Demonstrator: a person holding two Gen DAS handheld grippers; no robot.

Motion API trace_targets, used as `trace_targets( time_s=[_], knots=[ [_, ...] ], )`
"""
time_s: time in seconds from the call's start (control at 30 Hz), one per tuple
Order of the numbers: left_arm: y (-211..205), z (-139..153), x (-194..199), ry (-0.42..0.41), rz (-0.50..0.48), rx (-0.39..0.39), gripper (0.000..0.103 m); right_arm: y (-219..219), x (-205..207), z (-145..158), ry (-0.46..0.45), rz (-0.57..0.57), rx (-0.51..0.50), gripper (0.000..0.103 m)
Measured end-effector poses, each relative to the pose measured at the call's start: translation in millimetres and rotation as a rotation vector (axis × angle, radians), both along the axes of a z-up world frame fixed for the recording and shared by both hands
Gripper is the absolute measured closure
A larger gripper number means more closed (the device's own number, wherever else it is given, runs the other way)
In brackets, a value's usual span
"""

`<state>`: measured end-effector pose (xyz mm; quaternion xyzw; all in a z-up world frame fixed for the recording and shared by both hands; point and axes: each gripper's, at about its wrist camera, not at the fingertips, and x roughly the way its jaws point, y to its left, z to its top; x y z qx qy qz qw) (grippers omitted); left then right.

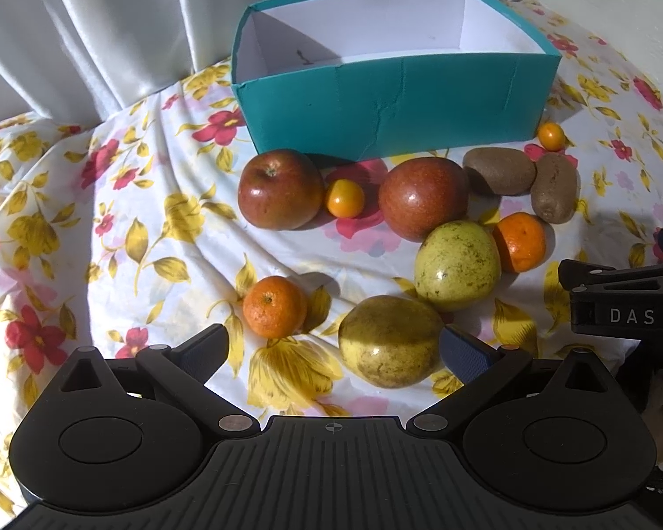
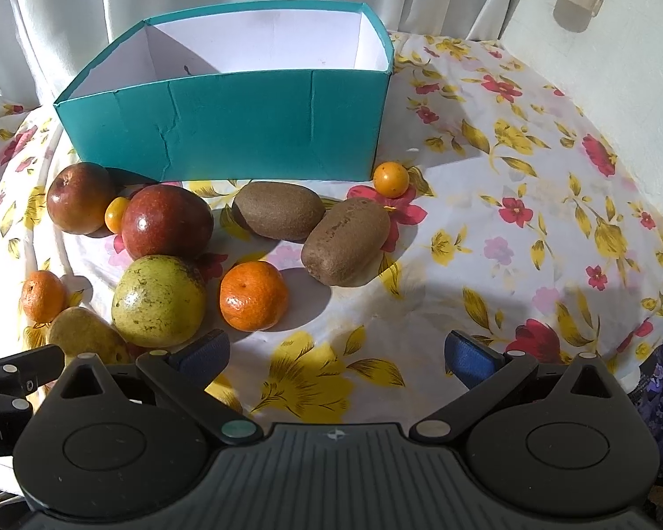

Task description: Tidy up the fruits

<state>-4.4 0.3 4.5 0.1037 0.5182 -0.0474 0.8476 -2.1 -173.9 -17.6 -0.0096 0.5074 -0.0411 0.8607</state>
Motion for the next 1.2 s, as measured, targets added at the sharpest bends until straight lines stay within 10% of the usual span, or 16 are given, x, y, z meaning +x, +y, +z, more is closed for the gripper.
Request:
trace_targets(
  time_s=[1.2],
  knots=[
    [-1.8, 0.3, 8.4, -0.014, -0.023, -0.013, 0.0, -2.5, 5.2, -0.3, -0.009, -0.002, -0.005, 0.0]
  ],
)
